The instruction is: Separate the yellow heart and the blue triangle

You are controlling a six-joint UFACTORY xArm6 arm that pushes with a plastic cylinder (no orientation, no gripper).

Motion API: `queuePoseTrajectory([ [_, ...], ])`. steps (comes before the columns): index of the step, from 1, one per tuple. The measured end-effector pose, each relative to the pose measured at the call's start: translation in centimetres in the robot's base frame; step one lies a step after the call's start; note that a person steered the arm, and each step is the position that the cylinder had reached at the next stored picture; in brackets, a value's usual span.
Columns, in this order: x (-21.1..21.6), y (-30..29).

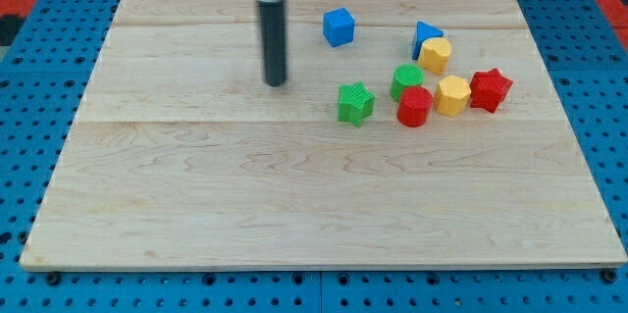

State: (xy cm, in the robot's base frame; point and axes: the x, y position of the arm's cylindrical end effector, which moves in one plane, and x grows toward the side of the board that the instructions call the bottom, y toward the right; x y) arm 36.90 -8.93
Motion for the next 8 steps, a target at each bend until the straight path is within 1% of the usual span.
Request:
queuePoseTrajectory([
  [1, -3.8, -8.9],
  [2, -8.9, -9.8],
  [3, -10.5, -4.6],
  [4, -11.9, -2.6],
  [5, -13.3, -2.6],
  [7, -12.9, -2.9],
  [8, -9.5, -3.0],
])
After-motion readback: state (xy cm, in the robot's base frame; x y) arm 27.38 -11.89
